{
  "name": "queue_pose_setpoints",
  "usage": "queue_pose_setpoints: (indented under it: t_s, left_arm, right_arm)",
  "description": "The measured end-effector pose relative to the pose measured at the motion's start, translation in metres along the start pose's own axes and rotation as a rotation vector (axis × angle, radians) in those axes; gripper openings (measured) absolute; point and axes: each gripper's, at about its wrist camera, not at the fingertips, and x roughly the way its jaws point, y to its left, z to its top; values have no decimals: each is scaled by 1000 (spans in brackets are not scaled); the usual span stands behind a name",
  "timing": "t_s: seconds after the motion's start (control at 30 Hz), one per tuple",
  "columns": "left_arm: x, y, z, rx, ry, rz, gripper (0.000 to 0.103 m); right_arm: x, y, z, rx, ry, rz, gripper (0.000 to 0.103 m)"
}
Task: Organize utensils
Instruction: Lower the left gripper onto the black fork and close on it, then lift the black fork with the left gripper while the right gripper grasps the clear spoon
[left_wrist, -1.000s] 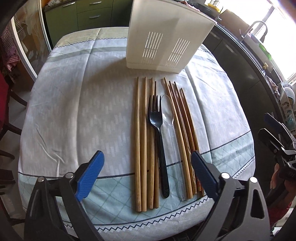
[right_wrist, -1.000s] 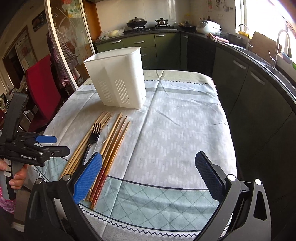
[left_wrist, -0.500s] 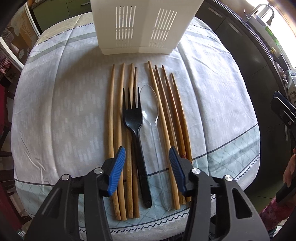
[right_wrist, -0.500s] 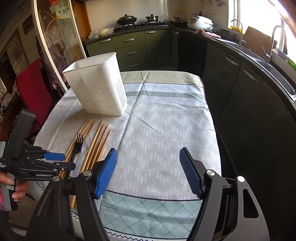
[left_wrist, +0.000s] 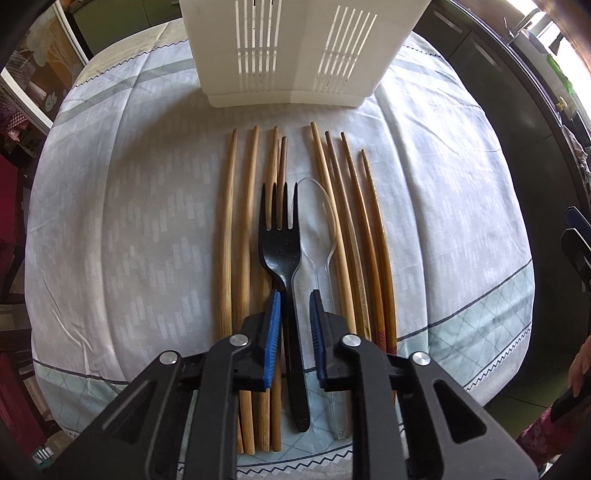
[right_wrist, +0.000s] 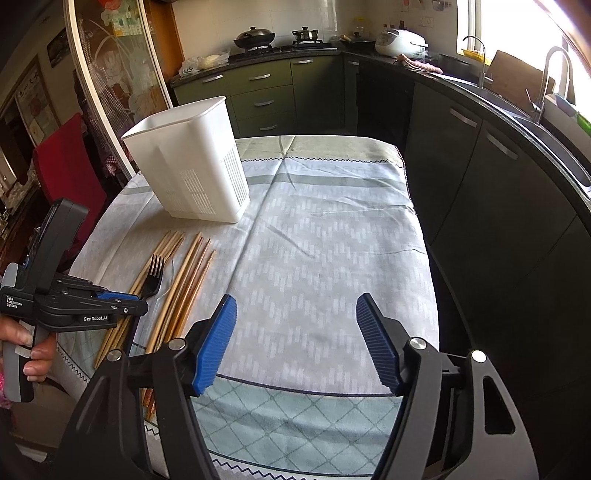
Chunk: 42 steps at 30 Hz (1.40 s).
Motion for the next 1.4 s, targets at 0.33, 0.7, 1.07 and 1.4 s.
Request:
queue_pose_setpoints:
  t_s: [0.33, 0.7, 1.07, 1.4]
  left_arm:
    - [-3, 2, -1, 21, -14, 23, 8]
    - [-31, 11, 1, 22, -131, -20, 8]
    - [-88, 59, -13, -28, -318, 16, 8]
    - [-94, 74, -21, -26, -360, 27, 8]
  right_arm:
    - [1, 10, 1, -29, 7, -5, 67]
    - [23, 20, 4, 18, 147, 21, 83]
    - [87, 112, 24, -44, 380, 166, 41]
    - [133, 147, 29, -22, 489, 180, 20]
